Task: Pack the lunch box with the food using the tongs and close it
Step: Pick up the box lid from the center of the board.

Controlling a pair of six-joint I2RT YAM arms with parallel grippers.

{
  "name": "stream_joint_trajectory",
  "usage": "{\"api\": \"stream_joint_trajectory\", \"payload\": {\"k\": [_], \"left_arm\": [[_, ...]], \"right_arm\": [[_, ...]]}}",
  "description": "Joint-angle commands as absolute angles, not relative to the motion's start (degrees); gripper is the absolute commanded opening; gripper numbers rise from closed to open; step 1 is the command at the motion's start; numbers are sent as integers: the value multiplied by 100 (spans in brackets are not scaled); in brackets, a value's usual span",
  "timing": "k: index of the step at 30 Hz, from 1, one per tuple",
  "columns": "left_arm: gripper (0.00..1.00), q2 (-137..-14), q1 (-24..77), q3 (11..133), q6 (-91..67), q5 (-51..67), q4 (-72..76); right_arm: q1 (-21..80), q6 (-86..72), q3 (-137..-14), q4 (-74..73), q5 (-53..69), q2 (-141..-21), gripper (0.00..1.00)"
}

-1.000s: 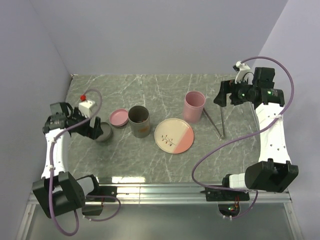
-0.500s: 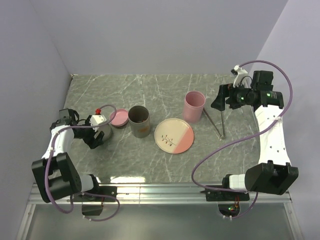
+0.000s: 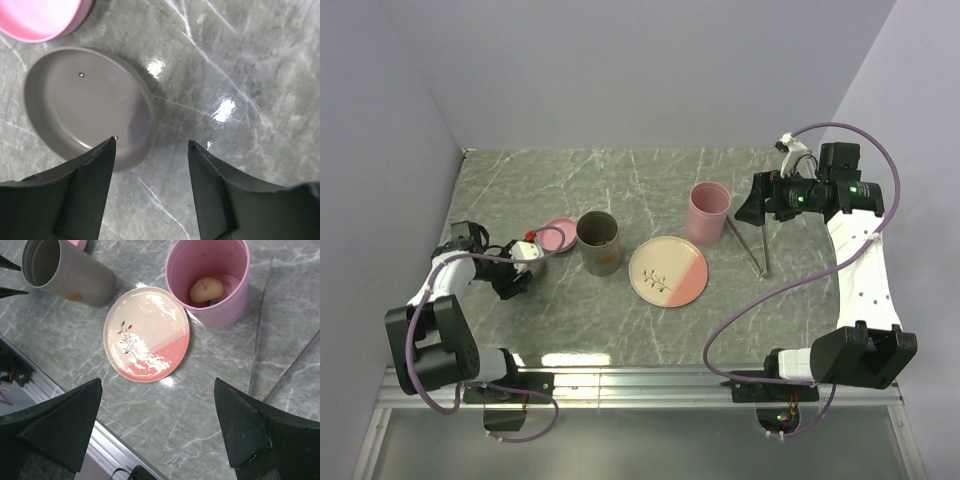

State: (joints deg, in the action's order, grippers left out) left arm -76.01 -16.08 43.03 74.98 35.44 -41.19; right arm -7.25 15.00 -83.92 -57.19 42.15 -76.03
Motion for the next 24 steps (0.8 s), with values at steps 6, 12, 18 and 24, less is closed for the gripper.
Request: {"api": "stream_joint_trajectory", "payload": {"k": [6,12,18,24], "left_arm": [[54,-7945,-1354,4219,7761,3191,-3534],[38,-8051,-1248,4254,7857,3120,-3577],[32,-8051,-1152,4280,8042,3190,-3920],[17,-8165,-1116,4280,7946,3252,-3832]], "right_arm": [[-501,1301,-8411,-5581,4316,-7550,100],[-475,1266,-8411,-5572,4289,-7567,100],[-440,1187,-8429,-5528,4368,-7594,100],[-422,1152,-8455,-5511,4403,-7594,100]]}}
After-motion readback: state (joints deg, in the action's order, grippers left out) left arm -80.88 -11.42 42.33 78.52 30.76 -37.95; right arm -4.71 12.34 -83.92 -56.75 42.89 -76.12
